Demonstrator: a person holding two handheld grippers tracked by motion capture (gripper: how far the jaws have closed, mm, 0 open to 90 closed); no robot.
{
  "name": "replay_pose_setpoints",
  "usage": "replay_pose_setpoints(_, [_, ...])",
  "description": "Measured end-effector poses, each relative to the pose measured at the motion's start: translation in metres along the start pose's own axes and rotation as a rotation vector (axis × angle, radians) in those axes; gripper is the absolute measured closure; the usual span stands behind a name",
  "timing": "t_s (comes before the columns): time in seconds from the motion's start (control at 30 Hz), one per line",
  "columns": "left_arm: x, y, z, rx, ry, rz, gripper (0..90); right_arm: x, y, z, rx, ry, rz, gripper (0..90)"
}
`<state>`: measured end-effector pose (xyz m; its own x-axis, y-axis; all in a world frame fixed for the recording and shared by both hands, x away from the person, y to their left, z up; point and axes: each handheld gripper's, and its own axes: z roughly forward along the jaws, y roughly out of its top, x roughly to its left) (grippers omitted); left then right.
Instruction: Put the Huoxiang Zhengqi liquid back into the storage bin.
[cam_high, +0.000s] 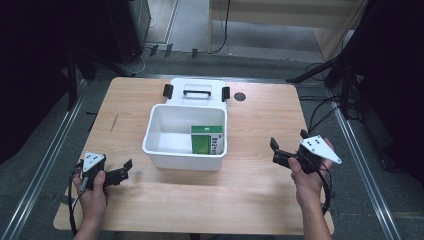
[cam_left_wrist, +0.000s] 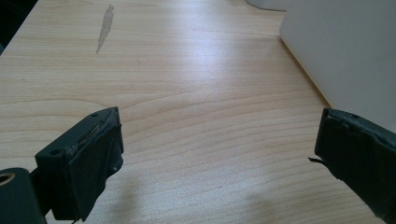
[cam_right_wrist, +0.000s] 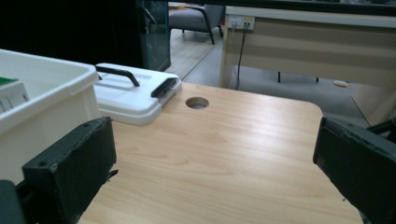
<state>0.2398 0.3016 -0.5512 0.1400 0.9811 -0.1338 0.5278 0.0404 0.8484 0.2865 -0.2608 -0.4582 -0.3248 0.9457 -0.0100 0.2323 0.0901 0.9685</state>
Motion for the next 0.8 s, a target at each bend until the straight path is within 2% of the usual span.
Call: replay_pose_setpoints(0.8, [-0.001,0.0,0.0,-0.004,0.002,0.008,2.1,-0.05,-0.06,-0.045,0.072,-0.121,0.05,0.0])
